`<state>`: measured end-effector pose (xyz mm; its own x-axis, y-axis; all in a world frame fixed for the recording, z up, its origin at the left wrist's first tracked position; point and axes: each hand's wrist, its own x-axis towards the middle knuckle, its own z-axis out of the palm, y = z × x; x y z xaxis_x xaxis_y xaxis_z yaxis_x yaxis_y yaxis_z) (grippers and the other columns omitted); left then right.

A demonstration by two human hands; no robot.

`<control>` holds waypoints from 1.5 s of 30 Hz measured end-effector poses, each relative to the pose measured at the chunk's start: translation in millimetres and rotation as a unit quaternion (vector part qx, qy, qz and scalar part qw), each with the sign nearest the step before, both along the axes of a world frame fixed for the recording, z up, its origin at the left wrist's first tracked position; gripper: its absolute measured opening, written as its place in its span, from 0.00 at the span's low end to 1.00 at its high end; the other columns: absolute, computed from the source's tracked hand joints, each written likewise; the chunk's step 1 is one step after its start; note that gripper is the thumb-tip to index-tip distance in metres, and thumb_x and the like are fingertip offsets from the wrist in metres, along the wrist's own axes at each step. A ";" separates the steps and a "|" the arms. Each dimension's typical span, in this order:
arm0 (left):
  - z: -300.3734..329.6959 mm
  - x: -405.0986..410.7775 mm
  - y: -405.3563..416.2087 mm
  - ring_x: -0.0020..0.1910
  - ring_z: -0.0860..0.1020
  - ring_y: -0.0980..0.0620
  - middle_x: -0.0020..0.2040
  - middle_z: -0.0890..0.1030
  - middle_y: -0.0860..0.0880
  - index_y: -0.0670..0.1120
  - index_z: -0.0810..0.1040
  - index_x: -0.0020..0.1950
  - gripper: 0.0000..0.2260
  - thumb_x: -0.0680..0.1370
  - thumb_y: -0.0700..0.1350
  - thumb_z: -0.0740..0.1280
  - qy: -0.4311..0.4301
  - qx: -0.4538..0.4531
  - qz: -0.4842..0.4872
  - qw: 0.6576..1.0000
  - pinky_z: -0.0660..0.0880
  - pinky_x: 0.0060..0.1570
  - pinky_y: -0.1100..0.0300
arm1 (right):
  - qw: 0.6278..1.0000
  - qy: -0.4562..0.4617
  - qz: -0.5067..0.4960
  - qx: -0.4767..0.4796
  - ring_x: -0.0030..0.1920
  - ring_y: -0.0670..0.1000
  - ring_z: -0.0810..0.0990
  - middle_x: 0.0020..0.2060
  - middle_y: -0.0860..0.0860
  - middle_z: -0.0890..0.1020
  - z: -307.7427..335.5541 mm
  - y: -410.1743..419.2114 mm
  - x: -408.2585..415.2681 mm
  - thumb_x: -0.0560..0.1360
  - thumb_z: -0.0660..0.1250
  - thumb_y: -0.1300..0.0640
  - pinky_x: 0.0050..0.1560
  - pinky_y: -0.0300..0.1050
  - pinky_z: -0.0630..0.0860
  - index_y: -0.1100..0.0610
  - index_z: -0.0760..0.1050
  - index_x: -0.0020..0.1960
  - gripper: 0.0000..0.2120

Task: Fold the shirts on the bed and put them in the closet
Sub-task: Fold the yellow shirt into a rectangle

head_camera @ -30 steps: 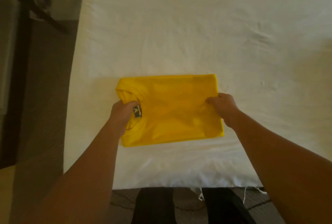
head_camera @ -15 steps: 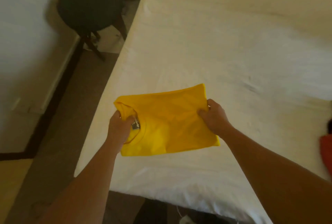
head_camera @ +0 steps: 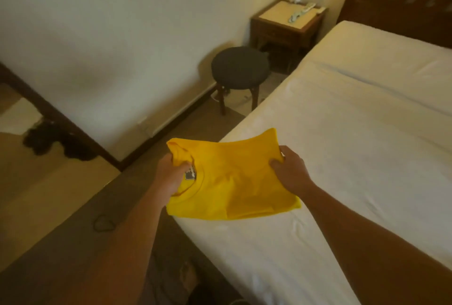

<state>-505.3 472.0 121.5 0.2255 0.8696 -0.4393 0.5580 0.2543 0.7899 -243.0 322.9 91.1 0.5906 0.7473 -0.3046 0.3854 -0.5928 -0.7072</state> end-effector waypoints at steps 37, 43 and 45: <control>45.6 -458.8 230.8 0.55 0.76 0.47 0.57 0.77 0.47 0.42 0.74 0.69 0.16 0.81 0.40 0.68 -0.015 0.071 0.353 0.933 0.69 0.53 0.52 | 0.918 -0.001 0.390 0.073 0.64 0.60 0.75 0.67 0.57 0.76 47.0 455.6 -431.7 0.81 0.64 0.58 0.59 0.51 0.71 0.57 0.67 0.75 0.23; 43.8 -484.8 287.5 0.56 0.73 0.49 0.59 0.76 0.48 0.43 0.74 0.72 0.18 0.81 0.39 0.68 -0.018 0.094 0.405 0.909 0.68 0.56 0.53 | 0.903 0.001 0.424 0.072 0.64 0.61 0.75 0.68 0.58 0.76 35.6 533.3 -467.6 0.83 0.63 0.56 0.62 0.53 0.70 0.55 0.63 0.77 0.24; 47.1 -488.5 305.4 0.53 0.75 0.49 0.56 0.77 0.49 0.44 0.76 0.69 0.16 0.81 0.38 0.67 -0.023 0.098 0.414 0.905 0.69 0.55 0.54 | 0.897 0.003 0.438 0.068 0.65 0.62 0.75 0.69 0.58 0.75 37.2 557.2 -475.0 0.83 0.62 0.55 0.64 0.55 0.70 0.54 0.62 0.78 0.25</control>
<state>-993.8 777.3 168.5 -0.5251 0.8088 -0.2648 0.2060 0.4227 0.8826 -718.0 880.1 128.2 -0.2414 0.9544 -0.1758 0.6572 0.0275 -0.7532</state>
